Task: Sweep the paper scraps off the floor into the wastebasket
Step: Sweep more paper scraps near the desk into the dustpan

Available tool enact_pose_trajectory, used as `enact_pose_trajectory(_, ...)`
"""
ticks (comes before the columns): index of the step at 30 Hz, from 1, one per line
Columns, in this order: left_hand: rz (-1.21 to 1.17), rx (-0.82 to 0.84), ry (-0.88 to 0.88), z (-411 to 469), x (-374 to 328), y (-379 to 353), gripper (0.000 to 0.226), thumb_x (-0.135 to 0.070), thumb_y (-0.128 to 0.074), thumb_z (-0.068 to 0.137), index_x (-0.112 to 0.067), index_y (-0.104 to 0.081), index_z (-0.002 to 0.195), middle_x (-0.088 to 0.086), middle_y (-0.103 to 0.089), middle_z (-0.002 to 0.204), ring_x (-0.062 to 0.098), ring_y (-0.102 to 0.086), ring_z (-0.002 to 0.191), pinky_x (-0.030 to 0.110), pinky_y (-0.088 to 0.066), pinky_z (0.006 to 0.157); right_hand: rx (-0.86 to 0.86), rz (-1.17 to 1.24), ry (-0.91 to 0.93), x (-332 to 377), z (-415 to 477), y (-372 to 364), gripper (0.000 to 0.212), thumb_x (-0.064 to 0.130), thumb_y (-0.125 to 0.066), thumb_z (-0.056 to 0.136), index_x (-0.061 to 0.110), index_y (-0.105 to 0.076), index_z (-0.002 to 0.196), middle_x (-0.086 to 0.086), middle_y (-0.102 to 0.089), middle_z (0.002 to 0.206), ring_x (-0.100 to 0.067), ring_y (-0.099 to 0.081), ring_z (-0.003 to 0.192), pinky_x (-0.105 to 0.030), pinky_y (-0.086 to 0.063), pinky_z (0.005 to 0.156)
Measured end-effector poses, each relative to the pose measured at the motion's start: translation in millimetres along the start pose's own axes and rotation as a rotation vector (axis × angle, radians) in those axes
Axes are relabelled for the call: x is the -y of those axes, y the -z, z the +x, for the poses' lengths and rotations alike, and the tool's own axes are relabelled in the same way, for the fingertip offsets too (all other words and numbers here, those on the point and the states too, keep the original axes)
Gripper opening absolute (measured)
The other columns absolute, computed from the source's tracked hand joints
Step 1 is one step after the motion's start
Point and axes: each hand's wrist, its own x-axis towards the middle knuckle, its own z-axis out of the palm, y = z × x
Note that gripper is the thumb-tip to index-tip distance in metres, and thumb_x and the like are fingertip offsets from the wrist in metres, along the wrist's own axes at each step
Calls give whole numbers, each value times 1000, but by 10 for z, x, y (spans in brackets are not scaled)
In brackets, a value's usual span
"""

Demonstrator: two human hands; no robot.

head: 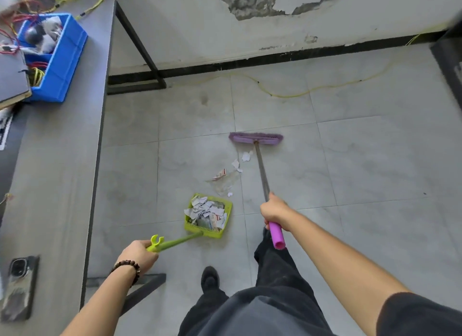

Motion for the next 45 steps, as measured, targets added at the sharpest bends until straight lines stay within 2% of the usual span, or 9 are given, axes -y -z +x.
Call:
enact_pose_trajectory(4, 27, -4, -70, -14, 128, -76, 29, -29, -51, 91, -27, -71, 111, 3, -70, 83, 26, -63, 78, 27, -46, 67, 90, 14, -3, -192, -555, -525, 69, 3, -35, 85, 21, -17, 149, -20, -63, 99, -23, -57, 54, -29, -54, 50)
enact_pose_trajectory(11, 69, 7, -134, 98, 281, 73, 23, -25, -53, 87, -11, -69, 95, 9, -69, 86, 28, -61, 73, 26, -43, 58, 264, 169, -42, -535, -1413, -1106, 39, 3, -44, 87, 13, -41, 125, -9, -51, 79, -13, -50, 49, -25, -49, 47)
enact_pose_trajectory(15, 90, 19, -128, 191, 344, 275, 23, -23, -52, 83, -12, -69, 95, 7, -69, 83, 24, -60, 65, 23, -44, 52, 259, 342, -143, -669, -1431, -1277, 20, 7, -47, 91, 15, -42, 108, -11, -51, 74, -14, -49, 46, -23, -49, 43)
enact_pose_trajectory(22, 92, -13, -114, 315, 385, 289, 23, -26, -53, 84, -13, -69, 93, 7, -68, 85, 26, -63, 73, 26, -44, 58, 110, 175, -107, -600, -1112, -1507, 7, 7, -49, 87, 11, -54, 88, -9, -48, 56, -15, -41, 37, -20, -35, 38)
enact_pose_trajectory(29, 51, -57, -115, 392, 297, 217, 20, -25, -53, 83, -15, -69, 89, 7, -66, 80, 29, -64, 73, 30, -51, 63, -3, 224, -36, -189, -860, -1513, 22, 24, -40, 96, 10, -55, 103, -9, -52, 63, -18, -46, 42, -22, -42, 40)
enact_pose_trajectory(33, 87, -58, -115, 451, 233, 236, 19, -16, -52, 82, -14, -68, 90, 7, -65, 80, 27, -62, 71, 27, -46, 58, 5, 41, -64, -39, -659, -1601, 29, 16, -33, 85, 9, -52, 107, -16, -58, 68, -27, -55, 50, -31, -50, 54)
enact_pose_trajectory(37, 105, -58, -122, 483, 221, 218, 18, -13, -51, 83, -11, -67, 90, 7, -64, 79, 26, -60, 67, 26, -45, 56, 98, -40, -49, -172, -833, -1778, 21, 9, -33, 95, 7, -49, 108, -8, -48, 68, -19, -47, 52, -28, -45, 50)
enact_pose_trajectory(40, 123, -67, -127, 491, 220, 221, 18, -14, -52, 83, -11, -68, 90, 8, -65, 81, 29, -62, 72, 28, -47, 60, 182, 153, -220, -370, -1083, -1839, 30, 9, -35, 89, 8, -51, 115, -13, -51, 64, -18, -44, 42, -24, -42, 45)
enact_pose_trajectory(45, 128, -58, -141, 443, 244, 247, 17, -17, -52, 82, -11, -66, 90, 9, -66, 86, 30, -63, 78, 30, -49, 65, 375, 439, -392, -395, -1521, -1597, 11, 28, -38, 101, 20, -45, 98, 6, -33, 44, -3, -28, 31, -14, -26, 29)
